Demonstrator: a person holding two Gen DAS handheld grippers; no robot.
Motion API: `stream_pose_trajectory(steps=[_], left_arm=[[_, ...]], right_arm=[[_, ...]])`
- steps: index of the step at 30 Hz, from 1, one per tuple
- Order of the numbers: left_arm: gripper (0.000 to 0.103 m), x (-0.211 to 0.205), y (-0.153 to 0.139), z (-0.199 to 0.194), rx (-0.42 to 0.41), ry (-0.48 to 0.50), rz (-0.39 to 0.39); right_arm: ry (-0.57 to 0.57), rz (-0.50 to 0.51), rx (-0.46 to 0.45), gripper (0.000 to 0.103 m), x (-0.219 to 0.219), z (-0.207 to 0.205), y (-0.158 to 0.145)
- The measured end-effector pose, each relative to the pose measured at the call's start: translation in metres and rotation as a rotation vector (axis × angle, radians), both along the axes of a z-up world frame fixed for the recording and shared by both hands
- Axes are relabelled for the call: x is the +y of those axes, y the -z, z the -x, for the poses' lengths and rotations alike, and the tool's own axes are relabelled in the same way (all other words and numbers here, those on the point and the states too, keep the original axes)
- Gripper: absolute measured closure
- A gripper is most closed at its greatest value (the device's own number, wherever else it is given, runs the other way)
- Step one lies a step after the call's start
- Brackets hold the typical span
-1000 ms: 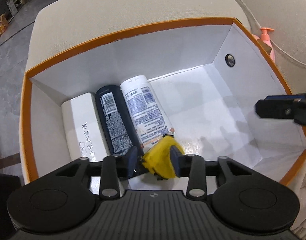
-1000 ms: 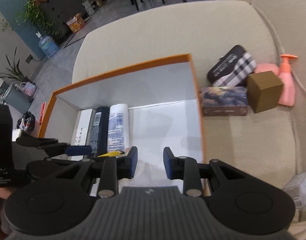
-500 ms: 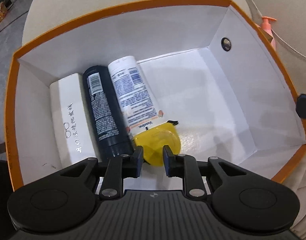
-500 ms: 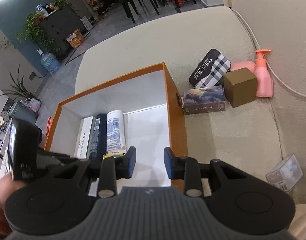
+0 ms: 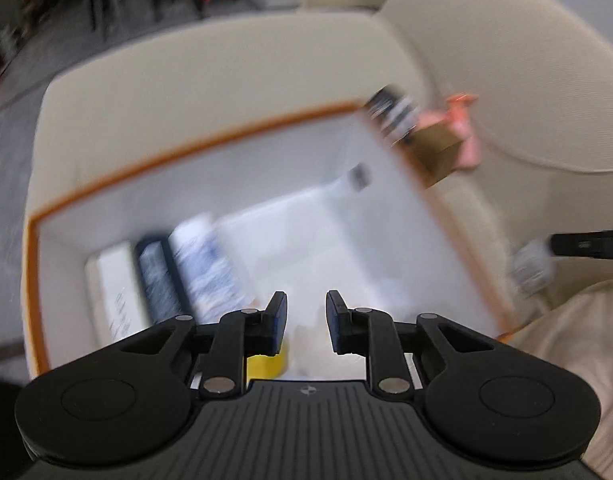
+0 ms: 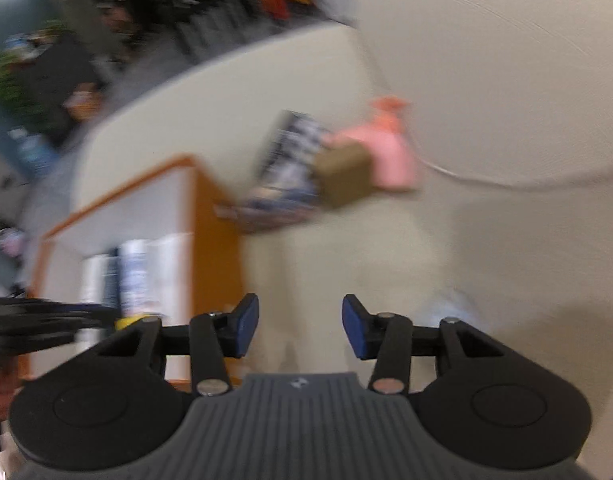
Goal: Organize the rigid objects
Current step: 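Grasp the brown square box with the left tool while the right tool grasps the clear cube box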
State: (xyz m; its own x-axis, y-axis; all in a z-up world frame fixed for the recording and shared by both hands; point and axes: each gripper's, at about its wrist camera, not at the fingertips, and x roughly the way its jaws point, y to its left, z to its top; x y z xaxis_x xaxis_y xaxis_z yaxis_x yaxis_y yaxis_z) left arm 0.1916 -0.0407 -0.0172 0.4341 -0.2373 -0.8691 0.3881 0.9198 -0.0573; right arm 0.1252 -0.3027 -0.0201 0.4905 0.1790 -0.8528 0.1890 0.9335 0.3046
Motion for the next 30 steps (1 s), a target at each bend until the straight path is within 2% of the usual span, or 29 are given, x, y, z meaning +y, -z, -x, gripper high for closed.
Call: stream_pose_trajectory(steps=[1,3,6,10,13,15,17,19,25,27,30], left_arm=[[0.075,-0.009,-0.006,0.001,-0.019,0.027,0.010],[0.073,-0.028,-0.015,0.004,-0.050,0.076,0.026],[0.071,-0.053,-0.021,0.003,-0.068,0.143,0.037],[0.069,-0.082,-0.020,-0.001,-0.078,0.196,0.034],[0.069,-0.094,-0.015,-0.005,-0.063,0.220,0.039],[0.068,-0.097,-0.012,-0.008,-0.059,0.232,0.041],[0.067,-0.100,-0.008,-0.012,-0.057,0.239,0.038],[0.066,-0.103,-0.005,-0.018,-0.062,0.242,0.034],[0.057,-0.109,0.004,-0.034,-0.081,0.315,-0.001],[0.053,-0.112,0.008,-0.040,-0.082,0.360,-0.016],[0.049,-0.118,0.015,-0.049,-0.091,0.400,-0.044]], right_arm=[[0.045,-0.005,0.021,0.049,-0.012,0.000,0.003],[0.128,-0.003,0.055,0.038,-0.033,0.002,0.009],[0.215,-0.006,0.112,0.038,-0.055,0.003,0.019],[0.215,-0.022,0.144,0.039,-0.055,-0.001,0.028],[0.223,-0.036,0.213,0.038,-0.049,-0.009,0.041],[0.274,-0.077,0.262,0.038,-0.052,-0.012,0.055],[0.374,-0.118,0.313,0.043,-0.060,-0.012,0.063],[0.470,-0.158,0.325,0.043,-0.068,-0.013,0.068],[0.550,-0.176,0.352,0.041,-0.067,-0.024,0.087],[0.545,-0.170,0.340,0.050,-0.066,-0.027,0.089],[0.469,-0.150,0.301,0.051,-0.058,-0.033,0.087]])
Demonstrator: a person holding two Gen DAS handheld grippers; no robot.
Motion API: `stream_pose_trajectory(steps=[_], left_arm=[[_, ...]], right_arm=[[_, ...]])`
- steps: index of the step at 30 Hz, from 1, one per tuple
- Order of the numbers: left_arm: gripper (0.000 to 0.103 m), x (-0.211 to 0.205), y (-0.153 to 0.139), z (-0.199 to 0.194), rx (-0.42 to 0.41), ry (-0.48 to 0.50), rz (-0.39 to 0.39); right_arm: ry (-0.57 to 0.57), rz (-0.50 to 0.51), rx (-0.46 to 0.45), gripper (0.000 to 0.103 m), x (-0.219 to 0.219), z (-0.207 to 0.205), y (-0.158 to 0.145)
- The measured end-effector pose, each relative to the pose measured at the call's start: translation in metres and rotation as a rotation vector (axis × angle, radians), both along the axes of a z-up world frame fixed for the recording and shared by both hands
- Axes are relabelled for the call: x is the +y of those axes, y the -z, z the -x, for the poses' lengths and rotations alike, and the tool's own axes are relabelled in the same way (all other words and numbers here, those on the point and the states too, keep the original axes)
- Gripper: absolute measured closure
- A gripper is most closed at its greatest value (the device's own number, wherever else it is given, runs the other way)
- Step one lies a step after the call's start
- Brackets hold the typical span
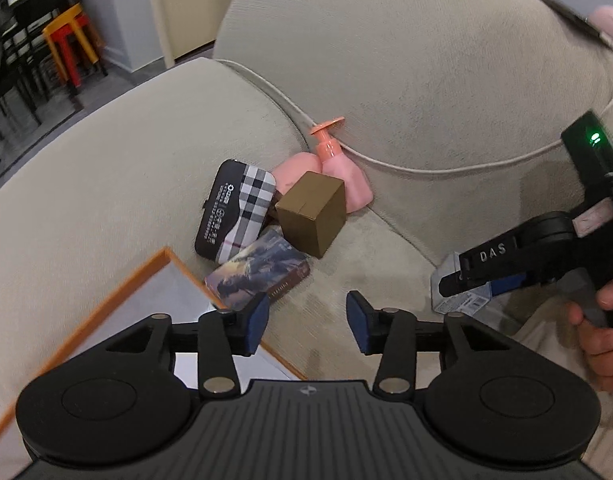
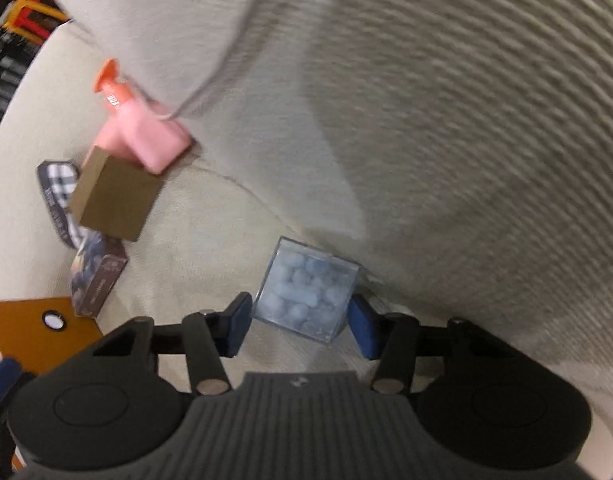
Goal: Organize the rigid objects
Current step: 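Grasp the brown square box with the left tool while the right tool grasps the clear cube box, then carry the brown box and clear cube box over the orange box with both tools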
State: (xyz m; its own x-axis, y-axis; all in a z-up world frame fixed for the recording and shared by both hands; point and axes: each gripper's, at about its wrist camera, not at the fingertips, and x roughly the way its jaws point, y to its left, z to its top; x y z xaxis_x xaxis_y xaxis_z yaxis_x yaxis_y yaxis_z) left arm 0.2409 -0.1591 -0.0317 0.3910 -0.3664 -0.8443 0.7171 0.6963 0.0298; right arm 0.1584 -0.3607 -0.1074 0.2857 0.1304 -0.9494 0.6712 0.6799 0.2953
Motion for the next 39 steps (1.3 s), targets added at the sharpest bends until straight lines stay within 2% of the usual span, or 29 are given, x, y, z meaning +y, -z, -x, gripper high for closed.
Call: stream_pose_trajectory(steps=[5,9,11,14,19,23,27,28,31,39], left_arm=[[0.041,-0.013,0.008,-0.020,-0.032,0.043,-0.012],[0.039,-0.033,0.012,-0.034,-0.076,0.178,-0.047],[0.036,-0.042,0.016,-0.042,-0.085,0.226,-0.053],[0.033,-0.057,0.027,-0.061,-0.056,0.266,-0.059],[0.033,-0.080,0.049,-0.087,0.022,0.317,-0.109],[0.035,-0.089,0.062,-0.100,0.077,0.320,-0.132],[0.037,-0.097,0.070,-0.105,0.098,0.313,-0.132],[0.040,-0.099,0.073,-0.106,0.105,0.300,-0.137],[0.044,-0.104,0.079,-0.106,0.133,0.270,-0.148],[0.051,-0.095,0.066,-0.086,0.105,0.199,-0.122]], right_arm=[[-0.185,0.013,-0.131,0.051,0.023,-0.023,-0.007],[-0.284,0.117,-0.235,0.051,0.036,-0.043,-0.012],[-0.278,0.166,-0.246,0.055,0.036,-0.045,-0.006],[-0.223,0.096,-0.241,0.054,0.024,-0.047,0.005],[-0.182,0.112,-0.276,0.051,0.021,-0.047,0.005],[-0.176,0.110,-0.287,0.051,0.023,-0.050,0.008],[-0.172,0.106,-0.297,0.051,0.019,-0.043,0.005],[-0.173,0.107,-0.297,0.051,0.020,-0.043,0.004],[-0.180,0.111,-0.299,0.051,0.022,-0.043,0.005],[-0.203,0.133,-0.313,0.053,0.026,-0.043,0.004]])
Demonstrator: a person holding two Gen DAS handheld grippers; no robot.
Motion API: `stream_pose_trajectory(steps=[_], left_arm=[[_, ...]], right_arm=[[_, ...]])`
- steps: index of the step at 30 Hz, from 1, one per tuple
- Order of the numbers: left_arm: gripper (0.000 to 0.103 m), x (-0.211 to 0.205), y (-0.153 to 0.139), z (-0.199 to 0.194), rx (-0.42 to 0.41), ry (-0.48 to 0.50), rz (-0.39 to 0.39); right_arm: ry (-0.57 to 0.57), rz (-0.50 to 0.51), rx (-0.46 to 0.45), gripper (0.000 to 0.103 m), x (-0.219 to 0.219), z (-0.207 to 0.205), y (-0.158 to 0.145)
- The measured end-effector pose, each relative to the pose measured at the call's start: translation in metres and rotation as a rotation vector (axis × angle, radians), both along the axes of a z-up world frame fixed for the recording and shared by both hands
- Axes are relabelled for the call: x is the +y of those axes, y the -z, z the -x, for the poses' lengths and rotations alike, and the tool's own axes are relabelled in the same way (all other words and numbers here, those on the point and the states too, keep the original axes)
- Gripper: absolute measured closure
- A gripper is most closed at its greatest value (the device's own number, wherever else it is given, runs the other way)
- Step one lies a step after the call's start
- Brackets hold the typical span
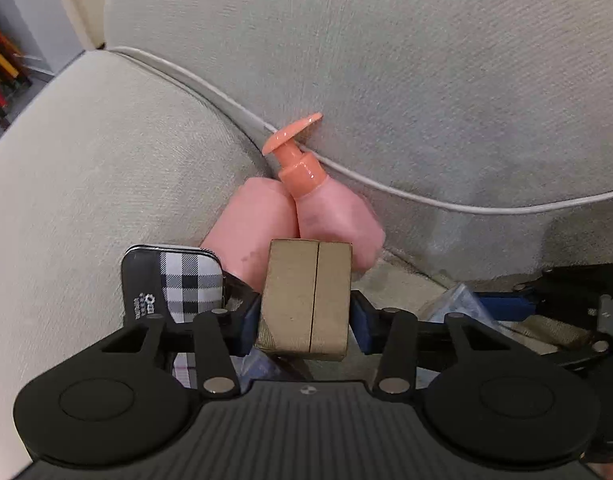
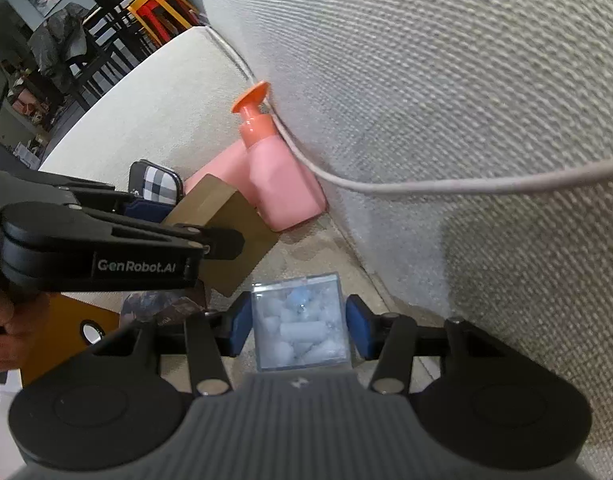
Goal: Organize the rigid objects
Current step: 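Carry the brown box and clear cube box over the orange box with both tools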
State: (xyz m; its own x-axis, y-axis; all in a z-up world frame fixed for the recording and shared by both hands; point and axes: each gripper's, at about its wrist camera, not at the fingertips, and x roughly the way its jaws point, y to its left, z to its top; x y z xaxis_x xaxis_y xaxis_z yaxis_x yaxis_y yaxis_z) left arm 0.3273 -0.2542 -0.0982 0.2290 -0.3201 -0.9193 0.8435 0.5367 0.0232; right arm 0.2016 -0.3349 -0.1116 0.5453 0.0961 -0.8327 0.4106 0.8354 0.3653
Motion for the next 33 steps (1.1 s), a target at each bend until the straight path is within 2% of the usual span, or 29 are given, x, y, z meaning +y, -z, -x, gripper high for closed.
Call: stream_pose_trajectory(steps=[5,12,18,23,27,33], left_arm=[[0.051,0.017,-0.027,0.022,-0.037,-0.033,0.044],[0.051,0.048,-0.082,0.044,-0.075,-0.086,0.127],[0.051,0.095,-0.112,0.070,-0.113,-0.146,0.181],[0.051,0.141,-0.132,0.088,-0.159,-0.190,0.214],[0.051,0.173,-0.133,0.094,-0.187,-0.218,0.192],[0.051,0.213,-0.106,0.104,-0.184,-0.205,0.096]], right_arm=[[-0.024,0.007,-0.019,0.054,0.003,0.001,-0.004],[-0.102,0.034,-0.028,0.054,0.015,0.004,-0.020],[-0.191,0.004,-0.057,0.054,0.031,0.016,-0.048],[-0.267,-0.005,-0.150,0.054,0.052,0.024,-0.086],[-0.399,0.009,-0.214,0.054,0.077,0.027,-0.119],[-0.662,0.081,-0.235,0.054,0.132,0.024,-0.143]])
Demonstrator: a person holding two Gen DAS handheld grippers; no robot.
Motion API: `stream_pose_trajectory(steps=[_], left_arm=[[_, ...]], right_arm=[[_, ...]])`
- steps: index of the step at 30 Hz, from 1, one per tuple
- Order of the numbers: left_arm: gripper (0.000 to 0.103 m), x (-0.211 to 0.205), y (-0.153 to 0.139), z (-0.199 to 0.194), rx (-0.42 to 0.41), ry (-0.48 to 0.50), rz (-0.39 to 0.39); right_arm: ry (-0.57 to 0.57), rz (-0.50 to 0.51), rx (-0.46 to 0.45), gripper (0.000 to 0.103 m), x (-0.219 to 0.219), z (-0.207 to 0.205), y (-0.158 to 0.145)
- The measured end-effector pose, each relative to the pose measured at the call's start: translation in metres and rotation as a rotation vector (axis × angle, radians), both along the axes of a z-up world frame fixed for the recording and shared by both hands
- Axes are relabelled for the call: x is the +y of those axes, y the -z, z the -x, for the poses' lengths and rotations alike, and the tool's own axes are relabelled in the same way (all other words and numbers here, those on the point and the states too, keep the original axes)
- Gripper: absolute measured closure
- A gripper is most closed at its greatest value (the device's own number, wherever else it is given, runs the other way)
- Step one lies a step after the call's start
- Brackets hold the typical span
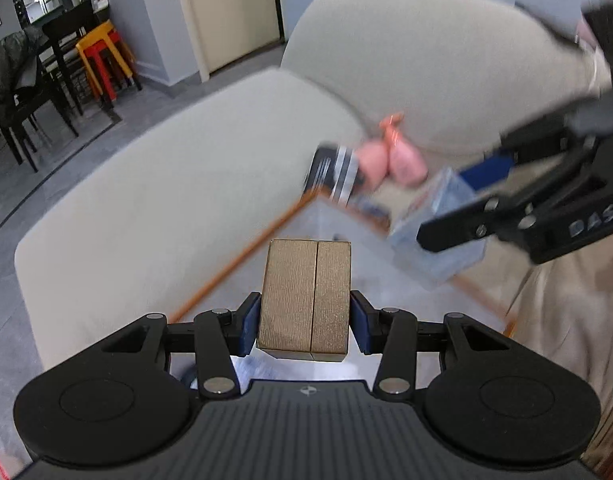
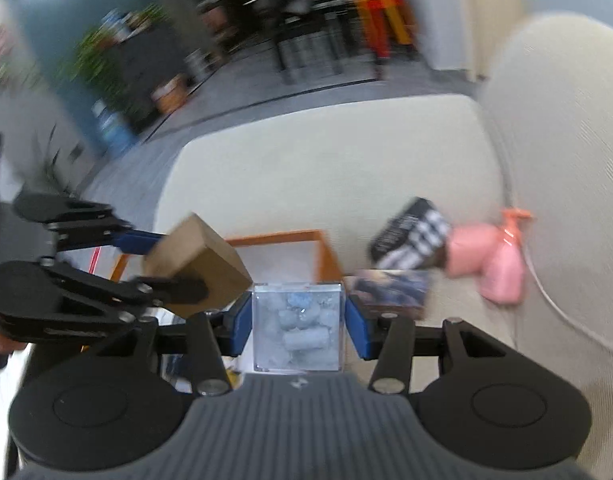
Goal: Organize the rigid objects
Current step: 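Carry the brown box and clear cube box over the orange box with both tools, then lower the brown box and clear cube box into the orange box and open both tools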
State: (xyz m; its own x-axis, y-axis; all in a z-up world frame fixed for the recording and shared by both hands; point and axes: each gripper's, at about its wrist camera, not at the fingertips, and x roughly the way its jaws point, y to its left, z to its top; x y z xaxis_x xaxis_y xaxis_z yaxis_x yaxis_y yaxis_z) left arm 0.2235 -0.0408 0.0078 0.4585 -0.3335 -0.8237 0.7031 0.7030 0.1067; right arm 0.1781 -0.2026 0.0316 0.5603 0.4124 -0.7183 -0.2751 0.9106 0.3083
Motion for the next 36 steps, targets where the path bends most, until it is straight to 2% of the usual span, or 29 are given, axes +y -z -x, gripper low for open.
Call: stream_pose_trajectory(steps=[6,14,19,23,28,31,36], left_arm=[[0.051,0.009,0.035,0.001,0.011,0.056,-0.065],[0.051,-0.003,0.084,-0.025,-0.004,0.176,-0.145],[0.051,-0.011,0.096,-0.033,-0.045,0.262,-0.163],[0.051,-0.015,0.107,-0.033,-0.097,0.318,-0.183],[0.051,-0.017,0.117,-0.014,-0.238,0.421,-0.251],[0.051,-0.014,0.121,-0.007,-0.241,0.438,-0.275],[0.038,-0.008,0.115,0.001,-0.209,0.406,-0.245]], right_arm=[[-0.231,0.150,0.031,0.054,0.054,-0.017,0.014],[-0.428,0.325,0.086,0.054,0.092,-0.051,0.045],[-0.535,0.469,0.126,0.054,0.109,-0.064,0.063],[-0.546,0.475,0.162,0.054,0.106,-0.072,0.070],[-0.546,0.476,0.163,0.054,0.107,-0.073,0.073],[-0.560,0.482,0.165,0.054,0.110,-0.072,0.072],[-0.559,0.506,0.157,0.054,0.116,-0.072,0.074]])
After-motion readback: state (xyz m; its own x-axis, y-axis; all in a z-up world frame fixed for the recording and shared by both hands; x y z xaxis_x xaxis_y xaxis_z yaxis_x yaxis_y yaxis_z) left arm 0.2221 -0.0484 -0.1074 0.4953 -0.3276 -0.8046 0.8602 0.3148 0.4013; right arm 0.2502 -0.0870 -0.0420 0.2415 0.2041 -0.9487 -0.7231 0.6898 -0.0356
